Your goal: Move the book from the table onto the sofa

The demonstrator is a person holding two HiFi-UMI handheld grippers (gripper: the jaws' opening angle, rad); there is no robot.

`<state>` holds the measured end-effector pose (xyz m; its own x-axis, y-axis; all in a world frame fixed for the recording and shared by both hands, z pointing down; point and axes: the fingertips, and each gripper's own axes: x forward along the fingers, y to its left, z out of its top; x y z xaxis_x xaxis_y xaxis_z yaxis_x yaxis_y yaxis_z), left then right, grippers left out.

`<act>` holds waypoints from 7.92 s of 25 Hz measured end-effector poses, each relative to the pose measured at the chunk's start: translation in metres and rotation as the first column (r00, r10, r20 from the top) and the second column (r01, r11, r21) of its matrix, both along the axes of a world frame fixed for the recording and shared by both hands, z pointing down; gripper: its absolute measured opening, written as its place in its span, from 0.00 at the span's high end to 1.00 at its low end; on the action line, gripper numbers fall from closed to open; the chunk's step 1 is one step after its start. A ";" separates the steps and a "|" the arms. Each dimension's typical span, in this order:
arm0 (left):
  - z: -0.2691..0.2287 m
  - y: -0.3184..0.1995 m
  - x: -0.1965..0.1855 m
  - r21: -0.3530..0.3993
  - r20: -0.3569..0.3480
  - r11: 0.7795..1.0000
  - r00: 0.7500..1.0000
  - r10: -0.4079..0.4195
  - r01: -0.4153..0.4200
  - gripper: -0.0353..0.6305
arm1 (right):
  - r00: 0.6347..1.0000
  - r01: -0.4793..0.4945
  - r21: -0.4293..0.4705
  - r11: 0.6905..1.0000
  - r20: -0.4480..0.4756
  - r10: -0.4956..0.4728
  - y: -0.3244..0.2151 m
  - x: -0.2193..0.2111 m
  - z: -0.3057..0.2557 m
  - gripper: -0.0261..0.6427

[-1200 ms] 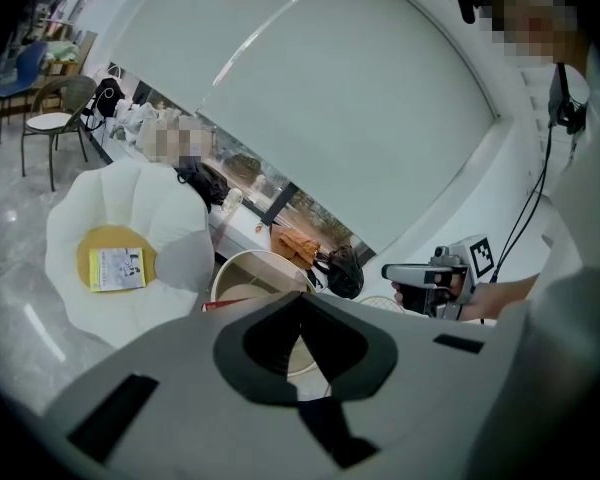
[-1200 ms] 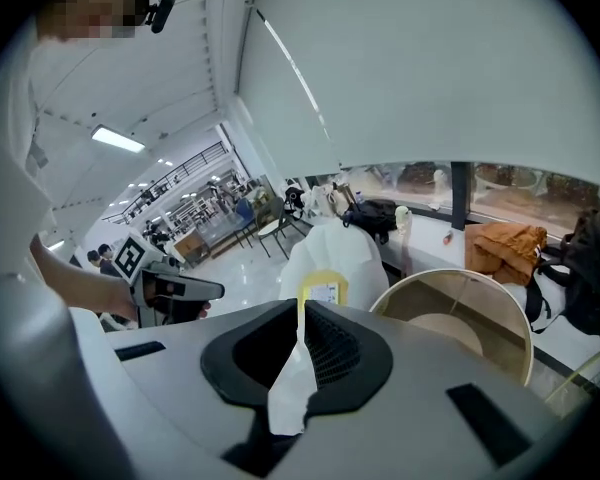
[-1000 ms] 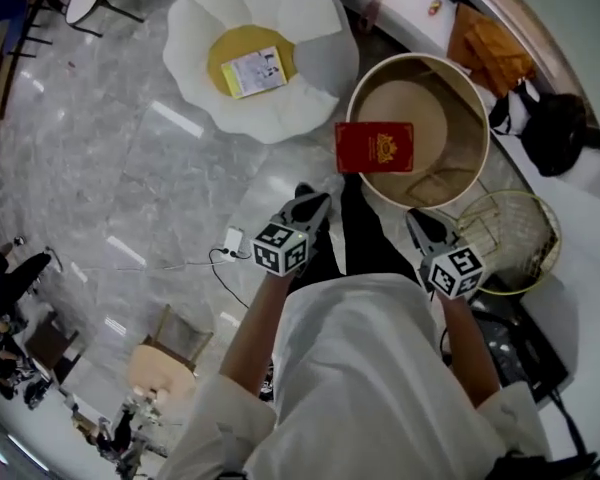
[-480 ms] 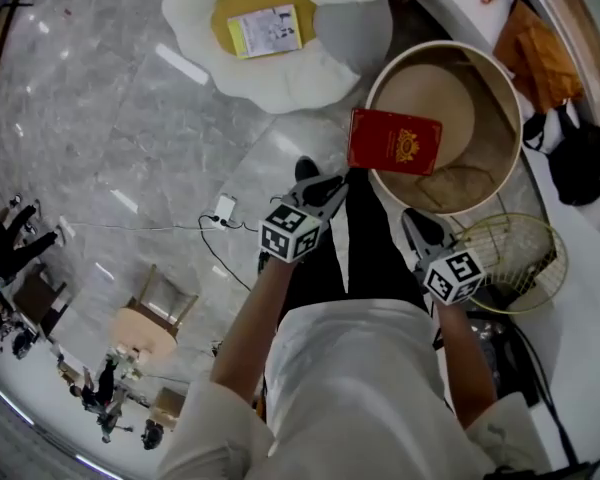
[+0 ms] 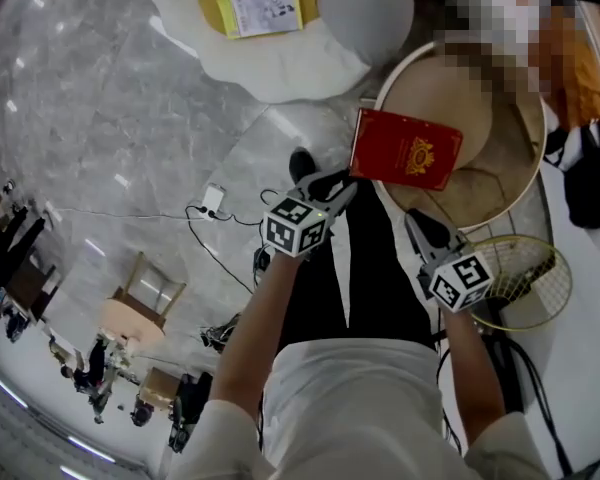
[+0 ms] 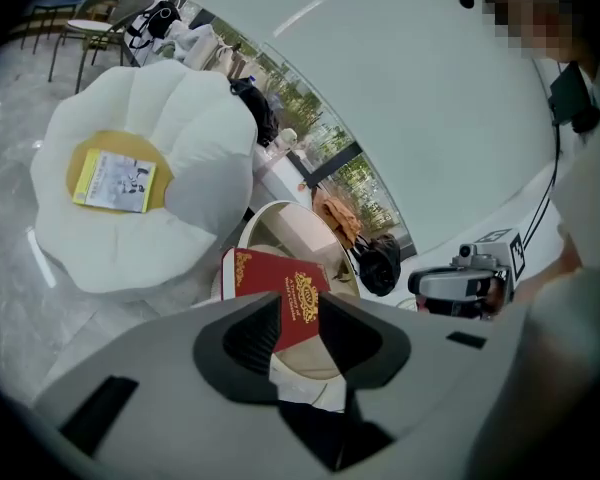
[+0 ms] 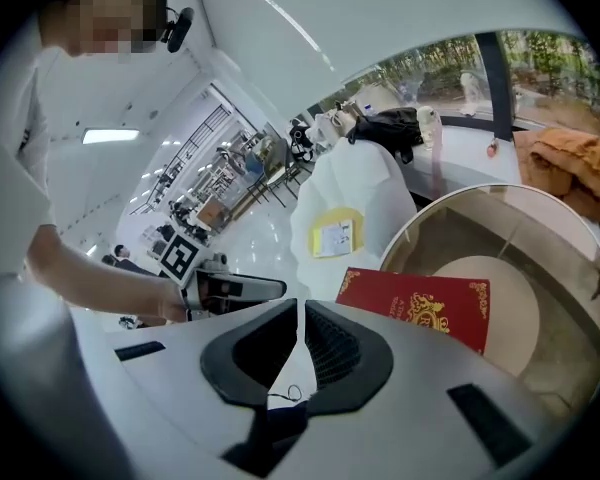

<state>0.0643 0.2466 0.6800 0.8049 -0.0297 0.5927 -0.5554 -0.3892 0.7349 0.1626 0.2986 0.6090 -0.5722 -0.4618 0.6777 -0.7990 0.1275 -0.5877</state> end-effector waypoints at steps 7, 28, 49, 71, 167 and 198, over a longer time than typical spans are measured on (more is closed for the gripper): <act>0.070 0.006 0.003 -0.082 0.009 0.997 1.000 0.007 -0.006 0.69 | 0.997 0.070 -0.028 0.997 0.019 -0.069 -0.008 -0.004 0.041 0.90; 0.172 0.018 0.045 -0.373 -0.207 0.927 0.977 -0.055 -0.027 0.32 | 0.991 0.112 -0.054 0.992 0.077 -0.107 -0.035 0.008 0.113 0.90; 0.125 0.042 0.060 -0.467 -0.342 0.883 0.929 -0.140 -0.039 0.58 | 0.992 0.085 -0.025 0.996 0.096 -0.083 -0.037 0.033 0.101 0.90; 0.067 -0.009 0.061 -0.408 -0.363 0.910 0.903 -0.231 0.069 0.58 | 0.999 0.024 0.093 0.995 0.030 -0.027 -0.075 0.066 0.073 0.90; 0.350 -0.429 -0.158 -0.354 0.095 0.563 0.628 -0.773 0.746 0.17 | 0.933 0.354 0.020 0.935 0.065 -0.354 -0.373 -0.169 0.273 0.90; -0.098 -0.344 -0.128 -0.044 -0.350 0.845 0.784 -0.512 0.533 0.68 | 0.950 0.312 0.131 0.941 -0.013 -0.313 -0.339 -0.100 -0.036 0.90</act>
<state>-0.0634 -0.0976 0.5823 0.8042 -0.5275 0.2738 -0.4084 -0.1558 0.8994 0.0630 -0.0404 0.5732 -0.7067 -0.3426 0.6190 -0.7023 0.4455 -0.5552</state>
